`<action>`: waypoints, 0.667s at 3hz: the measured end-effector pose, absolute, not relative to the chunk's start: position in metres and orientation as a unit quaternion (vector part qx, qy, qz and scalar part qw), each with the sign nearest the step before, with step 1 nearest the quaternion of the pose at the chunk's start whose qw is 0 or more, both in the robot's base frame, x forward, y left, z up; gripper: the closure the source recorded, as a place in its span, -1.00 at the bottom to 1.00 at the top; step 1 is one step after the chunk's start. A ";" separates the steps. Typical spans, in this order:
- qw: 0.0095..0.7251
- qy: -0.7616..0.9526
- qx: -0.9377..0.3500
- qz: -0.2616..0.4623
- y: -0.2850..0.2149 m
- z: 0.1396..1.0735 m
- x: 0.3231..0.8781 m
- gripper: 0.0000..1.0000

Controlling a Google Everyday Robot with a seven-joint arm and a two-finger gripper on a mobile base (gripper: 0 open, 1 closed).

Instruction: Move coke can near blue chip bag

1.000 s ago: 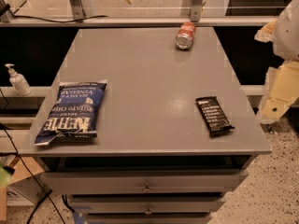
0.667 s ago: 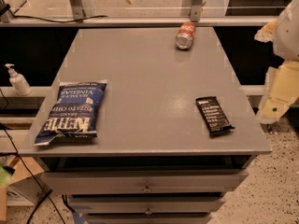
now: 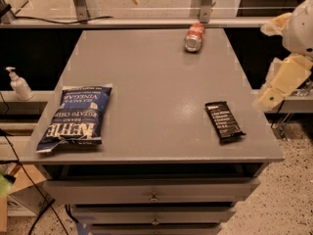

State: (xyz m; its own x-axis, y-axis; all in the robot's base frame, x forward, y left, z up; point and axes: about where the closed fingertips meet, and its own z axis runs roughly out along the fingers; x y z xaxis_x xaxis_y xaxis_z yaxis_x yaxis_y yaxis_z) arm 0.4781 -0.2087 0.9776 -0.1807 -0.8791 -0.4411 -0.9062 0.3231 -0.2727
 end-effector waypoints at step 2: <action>0.319 0.774 -0.546 0.039 -0.209 0.988 0.523 -1.00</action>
Offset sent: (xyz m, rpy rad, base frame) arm 0.0369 0.0003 0.0078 0.0848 -0.0485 -0.0376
